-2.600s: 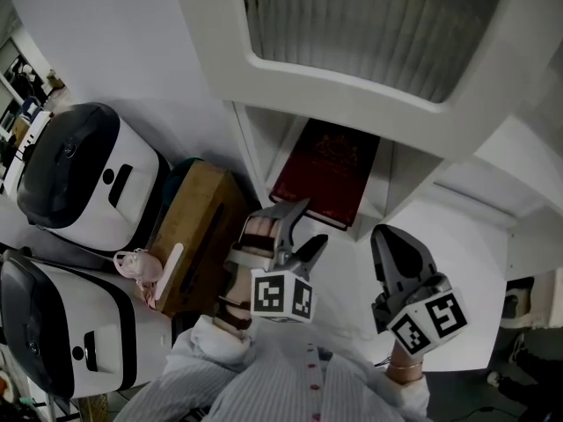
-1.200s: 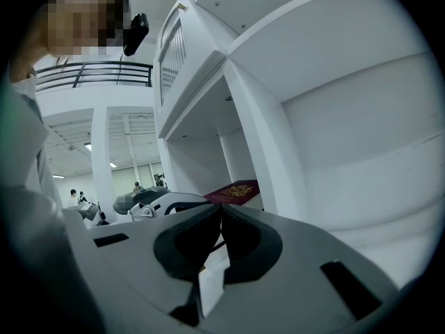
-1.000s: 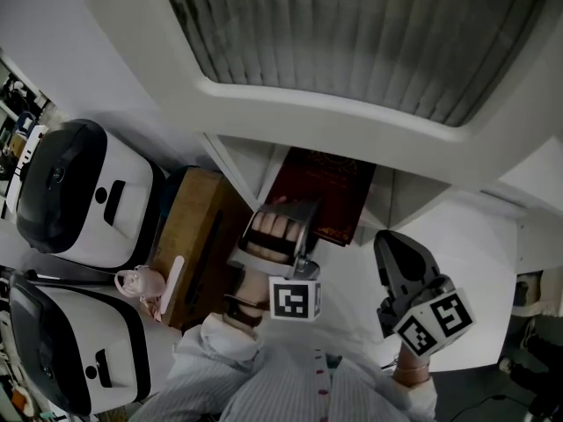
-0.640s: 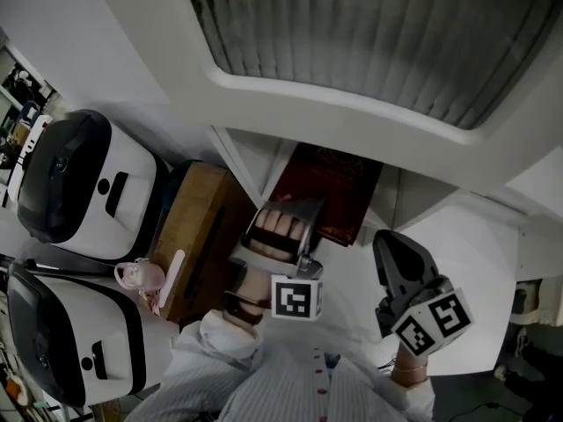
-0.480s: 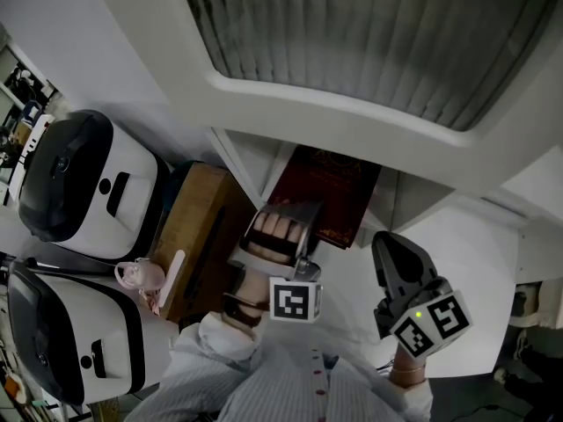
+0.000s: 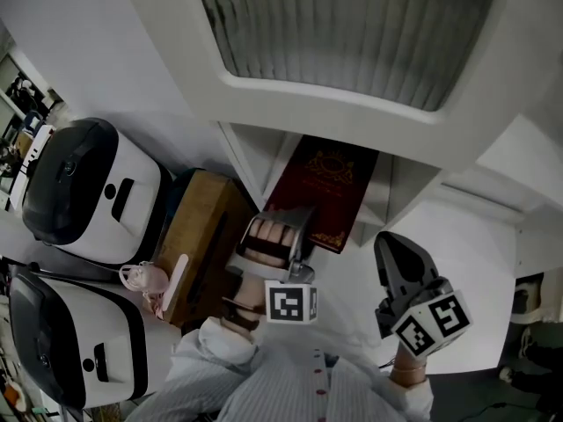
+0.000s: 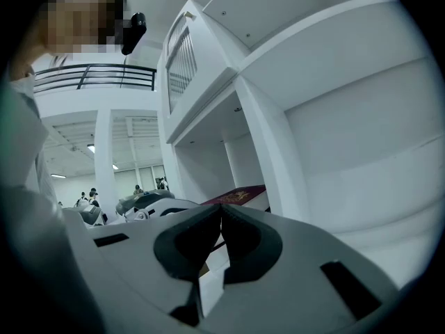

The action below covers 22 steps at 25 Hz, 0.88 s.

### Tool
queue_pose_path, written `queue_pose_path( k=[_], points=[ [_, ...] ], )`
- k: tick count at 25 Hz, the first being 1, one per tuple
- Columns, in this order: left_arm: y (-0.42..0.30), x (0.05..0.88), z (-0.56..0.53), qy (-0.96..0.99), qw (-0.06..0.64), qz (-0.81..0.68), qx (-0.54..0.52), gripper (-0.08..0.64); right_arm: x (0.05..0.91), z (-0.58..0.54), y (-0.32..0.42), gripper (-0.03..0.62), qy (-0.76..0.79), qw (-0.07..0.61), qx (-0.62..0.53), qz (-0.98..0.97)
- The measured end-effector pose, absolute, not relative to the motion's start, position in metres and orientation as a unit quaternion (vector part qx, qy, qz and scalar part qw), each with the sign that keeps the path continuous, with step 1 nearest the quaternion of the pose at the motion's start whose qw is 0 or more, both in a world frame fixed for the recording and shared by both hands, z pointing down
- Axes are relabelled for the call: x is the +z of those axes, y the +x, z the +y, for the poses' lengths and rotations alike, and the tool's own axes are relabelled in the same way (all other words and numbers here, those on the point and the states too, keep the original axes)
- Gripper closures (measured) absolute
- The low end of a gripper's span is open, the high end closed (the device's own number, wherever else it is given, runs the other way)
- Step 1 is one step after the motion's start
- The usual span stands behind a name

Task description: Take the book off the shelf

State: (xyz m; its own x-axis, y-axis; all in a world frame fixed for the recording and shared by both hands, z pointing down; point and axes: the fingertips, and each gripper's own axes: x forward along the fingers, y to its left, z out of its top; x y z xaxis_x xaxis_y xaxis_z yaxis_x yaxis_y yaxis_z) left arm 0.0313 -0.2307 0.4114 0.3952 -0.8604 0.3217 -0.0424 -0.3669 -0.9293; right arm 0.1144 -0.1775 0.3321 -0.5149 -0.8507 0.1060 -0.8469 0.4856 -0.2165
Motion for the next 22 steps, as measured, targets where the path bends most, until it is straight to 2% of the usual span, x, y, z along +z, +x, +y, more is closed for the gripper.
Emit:
queue_pose_path(
  k=[22],
  points=[
    [-0.004, 0.381, -0.159, -0.743, 0.410, 0.366, -0.382, 0.293, 0.303, -0.111, 0.087, 0.578, -0.496, 0.015, -0.080, 0.864]
  ],
)
